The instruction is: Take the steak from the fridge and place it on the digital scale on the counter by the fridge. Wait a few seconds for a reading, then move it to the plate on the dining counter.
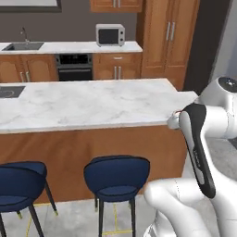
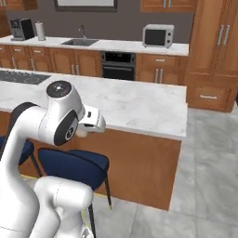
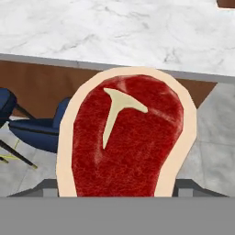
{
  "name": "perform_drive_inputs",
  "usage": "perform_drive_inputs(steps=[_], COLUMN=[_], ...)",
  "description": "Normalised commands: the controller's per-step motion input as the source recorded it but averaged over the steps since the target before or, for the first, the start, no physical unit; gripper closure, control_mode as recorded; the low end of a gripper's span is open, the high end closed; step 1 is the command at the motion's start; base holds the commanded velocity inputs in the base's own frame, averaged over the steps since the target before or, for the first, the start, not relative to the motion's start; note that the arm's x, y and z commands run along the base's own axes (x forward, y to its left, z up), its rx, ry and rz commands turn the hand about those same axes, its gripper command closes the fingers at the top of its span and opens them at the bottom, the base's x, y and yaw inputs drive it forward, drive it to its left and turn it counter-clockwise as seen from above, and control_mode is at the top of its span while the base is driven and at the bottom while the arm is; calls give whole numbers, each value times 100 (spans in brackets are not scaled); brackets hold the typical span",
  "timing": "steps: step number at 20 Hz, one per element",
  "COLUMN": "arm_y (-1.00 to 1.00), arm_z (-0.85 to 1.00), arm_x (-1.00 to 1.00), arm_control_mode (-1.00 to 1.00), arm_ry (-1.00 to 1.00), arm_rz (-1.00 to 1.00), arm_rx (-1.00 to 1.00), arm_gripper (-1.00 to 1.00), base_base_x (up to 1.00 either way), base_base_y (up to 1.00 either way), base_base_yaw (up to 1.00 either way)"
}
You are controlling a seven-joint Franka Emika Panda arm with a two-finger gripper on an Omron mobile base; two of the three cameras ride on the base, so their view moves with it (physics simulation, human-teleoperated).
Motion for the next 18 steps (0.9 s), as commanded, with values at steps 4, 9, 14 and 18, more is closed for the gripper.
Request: perform_drive_inputs(steps=[4, 9, 14, 18], arm_y=[0, 0, 0, 0], arm_z=[0, 0, 0, 0], arm_x=[0, 0, 0, 0], arm_control_mode=[100, 100, 100, 100], arm_ry=[0, 0, 0, 0], arm_rz=[0, 0, 0, 0], arm_rx=[0, 0, 0, 0], arm_gripper=[100, 100, 100, 100], base_base_x=[0, 3, 5, 45], base_base_y=[9, 12, 13, 44], base_base_yaw=[42, 29, 40, 55])
